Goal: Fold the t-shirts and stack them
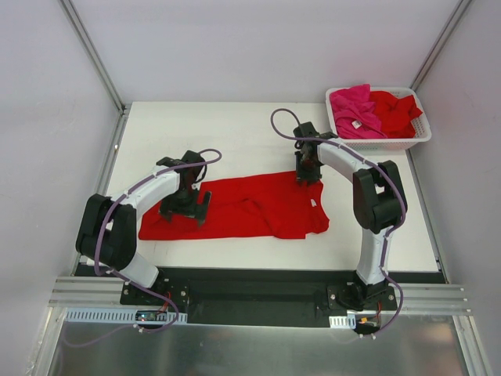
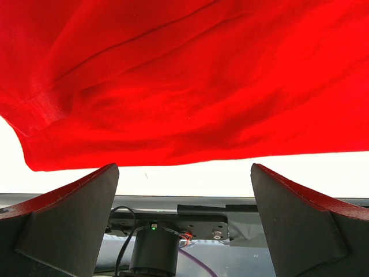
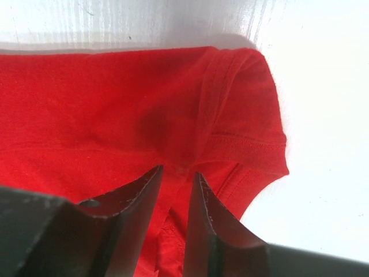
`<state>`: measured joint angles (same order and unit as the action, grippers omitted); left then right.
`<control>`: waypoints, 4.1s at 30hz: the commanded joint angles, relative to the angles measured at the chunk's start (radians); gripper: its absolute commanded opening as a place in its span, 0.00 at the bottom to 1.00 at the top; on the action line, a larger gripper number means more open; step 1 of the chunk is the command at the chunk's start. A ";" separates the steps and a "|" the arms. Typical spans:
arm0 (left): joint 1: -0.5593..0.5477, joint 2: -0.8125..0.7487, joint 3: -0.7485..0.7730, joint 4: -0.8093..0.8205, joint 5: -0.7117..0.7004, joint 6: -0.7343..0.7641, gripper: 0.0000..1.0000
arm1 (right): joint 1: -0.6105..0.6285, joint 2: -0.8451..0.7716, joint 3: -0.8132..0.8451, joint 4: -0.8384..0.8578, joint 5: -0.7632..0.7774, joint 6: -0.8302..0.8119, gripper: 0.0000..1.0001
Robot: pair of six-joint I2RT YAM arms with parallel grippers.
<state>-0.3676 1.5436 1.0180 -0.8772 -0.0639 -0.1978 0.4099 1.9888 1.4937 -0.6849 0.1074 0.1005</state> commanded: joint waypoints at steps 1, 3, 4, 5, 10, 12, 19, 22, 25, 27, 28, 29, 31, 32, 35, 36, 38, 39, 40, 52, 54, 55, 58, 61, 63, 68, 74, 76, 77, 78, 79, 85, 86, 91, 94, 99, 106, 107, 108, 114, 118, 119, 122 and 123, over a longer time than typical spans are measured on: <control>-0.010 0.009 0.013 -0.019 -0.022 0.009 0.99 | -0.003 0.002 0.019 -0.013 0.015 -0.007 0.32; -0.010 0.009 0.016 -0.019 -0.022 0.011 0.99 | -0.005 0.002 0.013 -0.007 0.014 -0.004 0.30; -0.010 0.012 0.017 -0.020 -0.022 0.014 0.99 | -0.005 0.004 0.010 -0.004 0.012 -0.007 0.29; -0.008 0.012 0.019 -0.019 -0.024 0.014 1.00 | -0.003 0.005 0.010 -0.002 0.012 -0.008 0.29; -0.010 0.013 0.014 -0.022 -0.025 0.014 0.99 | -0.005 0.011 0.016 -0.001 0.011 -0.010 0.25; -0.010 0.010 0.014 -0.023 -0.024 0.015 0.99 | -0.005 0.019 0.023 -0.002 0.008 -0.012 0.25; -0.010 0.015 0.024 -0.025 -0.028 0.021 0.99 | -0.005 0.027 0.034 -0.007 0.011 -0.016 0.16; -0.010 0.019 0.028 -0.028 -0.027 0.023 0.99 | -0.005 0.025 0.045 -0.011 0.012 -0.016 0.02; -0.008 0.024 0.031 -0.026 -0.028 0.021 0.99 | -0.005 0.018 0.059 -0.025 0.020 -0.019 0.02; -0.010 0.027 0.034 -0.026 -0.027 0.020 0.99 | -0.003 0.015 0.069 -0.034 0.025 -0.024 0.02; -0.008 0.029 0.034 -0.025 -0.027 0.021 0.99 | -0.005 0.012 0.074 -0.044 0.026 -0.024 0.01; -0.010 0.032 0.036 -0.026 -0.027 0.020 0.99 | -0.005 0.008 0.088 -0.048 0.028 -0.025 0.01; -0.010 0.033 0.034 -0.026 -0.027 0.018 0.99 | -0.005 0.002 0.100 -0.064 0.035 -0.028 0.01; -0.010 0.036 0.036 -0.025 -0.027 0.018 0.99 | -0.003 0.002 0.114 -0.067 0.038 -0.030 0.02; -0.010 0.038 0.039 -0.025 -0.027 0.017 0.99 | -0.005 0.001 0.154 -0.090 0.054 -0.038 0.01; -0.010 0.038 0.040 -0.026 -0.027 0.020 0.99 | -0.005 0.002 0.164 -0.097 0.064 -0.042 0.01; -0.010 0.041 0.044 -0.025 -0.027 0.018 0.99 | -0.006 0.008 0.186 -0.117 0.067 -0.047 0.01; -0.010 0.041 0.044 -0.025 -0.027 0.018 0.99 | -0.005 0.010 0.203 -0.122 0.074 -0.050 0.01; -0.010 0.041 0.044 -0.023 -0.027 0.017 0.99 | -0.006 0.011 0.212 -0.133 0.075 -0.051 0.01; -0.008 0.038 0.033 -0.025 -0.030 0.017 0.99 | -0.010 0.027 0.263 -0.160 0.075 -0.059 0.01; -0.010 0.036 0.031 -0.025 -0.028 0.017 0.99 | -0.010 0.030 0.272 -0.165 0.078 -0.062 0.01; -0.010 0.036 0.031 -0.023 -0.028 0.017 0.99 | -0.010 0.033 0.280 -0.168 0.078 -0.064 0.01; -0.010 0.036 0.034 -0.025 -0.027 0.017 0.99 | -0.011 0.042 0.306 -0.179 0.080 -0.070 0.01; -0.010 0.039 0.040 -0.025 -0.027 0.017 0.99 | -0.014 0.056 0.339 -0.194 0.081 -0.073 0.01; -0.010 0.039 0.040 -0.023 -0.025 0.017 0.99 | -0.017 0.064 0.359 -0.205 0.080 -0.077 0.01; -0.010 0.041 0.039 -0.023 -0.025 0.012 0.99 | -0.022 0.093 0.369 -0.212 0.072 -0.085 0.02; -0.010 0.042 0.037 -0.023 -0.027 0.014 0.99 | -0.020 0.090 0.333 -0.216 0.072 -0.087 0.36; -0.010 0.042 0.037 -0.023 -0.027 0.011 0.99 | -0.011 0.052 0.312 -0.203 0.077 -0.090 0.41; -0.010 0.044 0.037 -0.022 -0.025 0.011 0.99 | -0.003 0.036 0.306 -0.191 0.083 -0.094 0.41; -0.010 0.046 0.037 -0.025 -0.025 0.011 0.99 | 0.004 0.019 0.304 -0.191 0.084 -0.094 0.43; -0.010 0.047 0.039 -0.025 -0.025 0.011 0.99 | 0.024 -0.010 0.292 -0.189 0.078 -0.094 0.43; -0.010 0.046 0.053 -0.023 -0.024 -0.003 0.99 | 0.122 -0.149 0.133 -0.087 -0.055 -0.094 0.42; -0.010 0.038 0.057 -0.023 -0.022 -0.006 0.99 | 0.133 -0.159 0.078 -0.049 -0.099 -0.094 0.42; -0.008 -0.016 0.096 -0.013 -0.028 -0.052 0.99 | 0.193 -0.176 -0.038 0.013 -0.150 -0.093 0.36; 0.022 -0.112 0.091 0.032 0.006 -0.086 0.99 | 0.202 -0.179 -0.090 0.038 -0.152 -0.119 0.34; 0.145 -0.255 -0.002 0.148 0.134 -0.097 0.99 | 0.208 -0.185 -0.153 0.048 -0.144 -0.140 0.33; 0.229 -0.339 -0.067 0.156 0.151 -0.068 0.99 | 0.222 -0.206 -0.196 0.048 -0.144 -0.143 0.32; 0.231 -0.343 -0.070 0.156 0.153 -0.069 1.00 | 0.227 -0.208 -0.207 0.047 -0.141 -0.139 0.32; 0.230 -0.344 -0.073 0.156 0.153 -0.074 0.99 | 0.231 -0.215 -0.216 0.051 -0.140 -0.136 0.32; 0.231 -0.349 -0.082 0.156 0.154 -0.078 0.99 | 0.245 -0.225 -0.254 0.059 -0.149 -0.122 0.31; 0.231 -0.349 -0.087 0.155 0.159 -0.075 0.99 | 0.250 -0.223 -0.254 0.053 -0.155 -0.122 0.29; 0.230 -0.350 -0.088 0.155 0.159 -0.074 0.99 | 0.254 -0.228 -0.253 0.051 -0.155 -0.122 0.27; 0.229 -0.353 -0.093 0.155 0.162 -0.075 0.99 | 0.260 -0.235 -0.237 0.039 -0.155 -0.120 0.22; 0.229 -0.355 -0.094 0.155 0.164 -0.075 0.99 | 0.263 -0.237 -0.227 0.030 -0.156 -0.117 0.18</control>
<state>-0.1421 1.2205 0.9333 -0.7284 0.0784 -0.2722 0.6586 1.8202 1.2407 -0.6327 -0.0360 -0.0265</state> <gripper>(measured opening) 0.993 0.224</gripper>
